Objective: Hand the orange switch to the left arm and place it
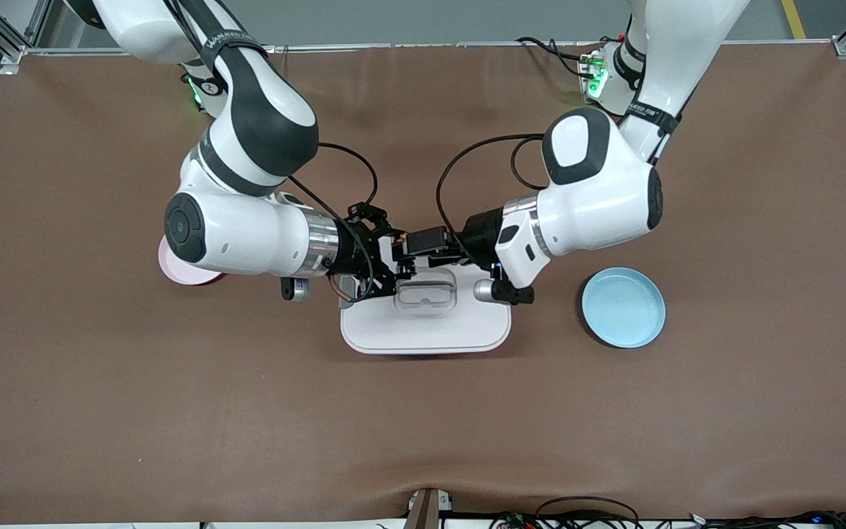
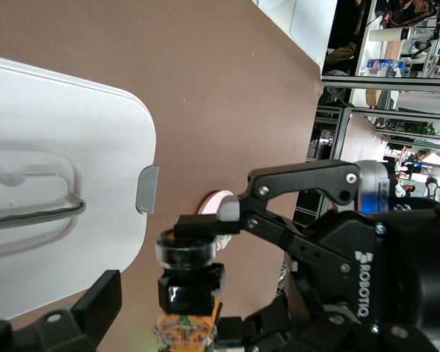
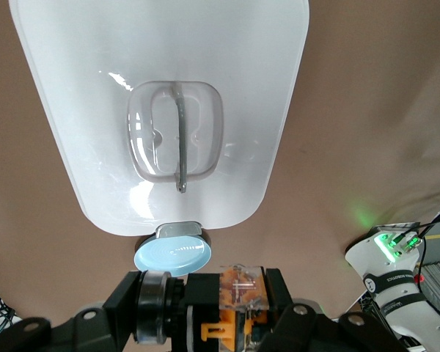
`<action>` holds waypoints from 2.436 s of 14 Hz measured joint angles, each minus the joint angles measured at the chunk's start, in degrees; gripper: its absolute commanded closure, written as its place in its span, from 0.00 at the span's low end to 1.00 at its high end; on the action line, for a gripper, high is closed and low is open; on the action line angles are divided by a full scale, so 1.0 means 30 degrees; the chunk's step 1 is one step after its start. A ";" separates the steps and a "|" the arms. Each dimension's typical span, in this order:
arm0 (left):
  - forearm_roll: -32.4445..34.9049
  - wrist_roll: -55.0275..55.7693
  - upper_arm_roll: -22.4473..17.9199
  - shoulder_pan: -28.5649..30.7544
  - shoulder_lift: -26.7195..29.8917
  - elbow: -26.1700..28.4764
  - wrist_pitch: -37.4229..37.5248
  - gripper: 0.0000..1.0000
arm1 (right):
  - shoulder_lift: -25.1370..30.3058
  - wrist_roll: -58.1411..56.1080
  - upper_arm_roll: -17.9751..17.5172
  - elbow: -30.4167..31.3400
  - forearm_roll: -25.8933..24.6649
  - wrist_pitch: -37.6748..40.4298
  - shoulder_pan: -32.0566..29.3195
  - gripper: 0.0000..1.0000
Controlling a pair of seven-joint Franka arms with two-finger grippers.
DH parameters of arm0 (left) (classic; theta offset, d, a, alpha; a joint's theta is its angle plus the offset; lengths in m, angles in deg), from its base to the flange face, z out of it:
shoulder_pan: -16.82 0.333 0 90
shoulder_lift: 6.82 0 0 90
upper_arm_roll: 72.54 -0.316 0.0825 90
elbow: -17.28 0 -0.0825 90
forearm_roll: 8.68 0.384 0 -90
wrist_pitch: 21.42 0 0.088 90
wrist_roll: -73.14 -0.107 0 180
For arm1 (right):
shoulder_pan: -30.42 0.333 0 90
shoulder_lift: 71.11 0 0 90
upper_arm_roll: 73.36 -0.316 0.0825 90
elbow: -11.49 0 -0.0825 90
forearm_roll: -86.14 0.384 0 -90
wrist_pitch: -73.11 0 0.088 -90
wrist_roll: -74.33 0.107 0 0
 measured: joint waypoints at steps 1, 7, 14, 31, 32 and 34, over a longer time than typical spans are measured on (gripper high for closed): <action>0.0000 -0.0044 -0.0002 0.0006 -0.0109 0.0001 -0.0008 0.00 | -0.0054 0.0378 -0.0060 0.0000 0.0131 -0.0125 0.0000 1.00; 0.0000 -0.0121 -0.0001 -0.0012 -0.0331 0.0208 -0.0012 0.00 | -0.0274 0.1148 -0.0150 -0.0104 0.0904 -0.0812 0.0000 1.00; -0.0001 -0.1177 -0.0002 0.0035 -0.0358 0.0342 -0.0012 0.72 | -0.0417 0.1311 -0.0167 -0.0349 0.0919 -0.0830 0.0000 1.00; 0.0257 -0.1622 -0.0003 0.0161 -0.0272 0.0264 0.0082 1.00 | -0.0587 0.1173 -0.0095 -0.0896 0.0951 -0.0277 -0.0453 0.00; 0.0840 -0.1614 -0.0004 0.0276 -0.0083 0.0201 0.0331 1.00 | -0.0587 0.0716 -0.0087 -0.1127 0.0951 0.0458 -0.0810 0.00; 0.2237 -0.1515 -0.0013 0.0846 0.0626 0.0136 0.1627 1.00 | -0.0582 -0.0476 -0.0081 -0.1834 0.0952 0.2213 -0.1806 0.00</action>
